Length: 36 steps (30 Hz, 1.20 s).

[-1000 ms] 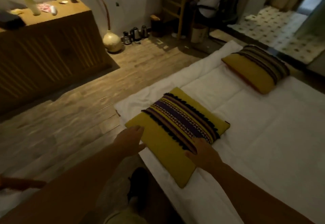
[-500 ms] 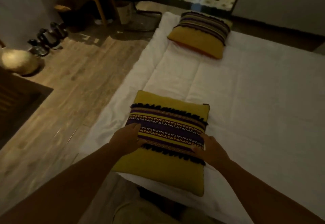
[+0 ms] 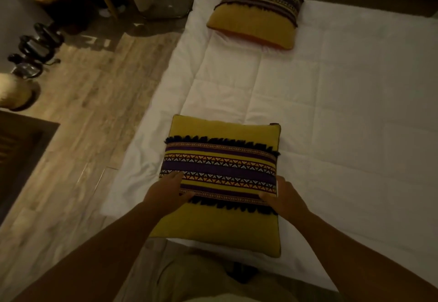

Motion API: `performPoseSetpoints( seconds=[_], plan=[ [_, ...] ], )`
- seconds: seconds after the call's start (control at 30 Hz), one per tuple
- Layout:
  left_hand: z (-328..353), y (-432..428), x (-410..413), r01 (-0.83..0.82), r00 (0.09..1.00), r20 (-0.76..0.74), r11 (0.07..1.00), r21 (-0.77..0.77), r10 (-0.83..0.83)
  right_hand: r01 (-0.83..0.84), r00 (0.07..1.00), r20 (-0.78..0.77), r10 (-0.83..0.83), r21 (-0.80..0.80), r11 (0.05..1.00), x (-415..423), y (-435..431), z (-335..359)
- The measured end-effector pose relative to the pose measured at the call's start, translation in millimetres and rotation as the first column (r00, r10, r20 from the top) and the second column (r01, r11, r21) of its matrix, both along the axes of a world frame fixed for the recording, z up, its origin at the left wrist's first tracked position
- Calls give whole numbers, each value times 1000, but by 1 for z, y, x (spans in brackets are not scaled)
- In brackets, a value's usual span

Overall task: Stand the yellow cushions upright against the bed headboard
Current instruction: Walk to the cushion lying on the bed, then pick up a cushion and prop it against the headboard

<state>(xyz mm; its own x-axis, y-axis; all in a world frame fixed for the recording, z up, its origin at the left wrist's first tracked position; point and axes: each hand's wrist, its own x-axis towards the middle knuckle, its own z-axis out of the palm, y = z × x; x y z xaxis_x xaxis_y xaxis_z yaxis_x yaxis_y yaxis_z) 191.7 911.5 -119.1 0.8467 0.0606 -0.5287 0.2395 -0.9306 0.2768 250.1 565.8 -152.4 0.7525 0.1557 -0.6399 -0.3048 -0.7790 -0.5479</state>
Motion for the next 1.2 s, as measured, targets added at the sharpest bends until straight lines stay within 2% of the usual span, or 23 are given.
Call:
performPoseSetpoints(
  seconds=[0.23,0.37,0.47,0.57,0.73,0.83,0.93,1.0,1.1,1.2],
  plan=[
    [-55,41,39,11,986,-167,1000,19,-8,159,985,-66,-159,4,987,1,17,-38],
    [-85,56,57,-160,968,-204,986,-37,149,289,952,-107,-286,10,957,12,31,-62],
    [-105,70,67,-213,952,-230,977,-17,203,377,920,-110,-376,-16,926,27,38,-80],
    [-123,84,79,-296,933,-230,953,-63,275,387,914,-98,-394,-83,918,42,39,-99],
    [-148,94,95,-330,919,-268,935,-127,288,343,930,-72,-360,-176,923,55,31,-121],
    [-160,96,98,-405,895,-291,890,-211,338,337,931,-112,-348,-100,936,59,29,-129],
    [-164,96,95,-522,848,-299,788,-325,438,415,900,-131,-415,-29,909,60,29,-135],
    [-166,97,96,-586,808,-320,736,-339,495,448,883,-140,-447,-26,893,62,29,-136],
    [-165,97,96,-586,802,-331,762,-276,497,443,891,-124,-438,18,896,65,28,-133],
    [-157,89,93,-512,856,-232,818,-264,461,459,888,-55,-457,51,887,66,30,-122]
  ],
)
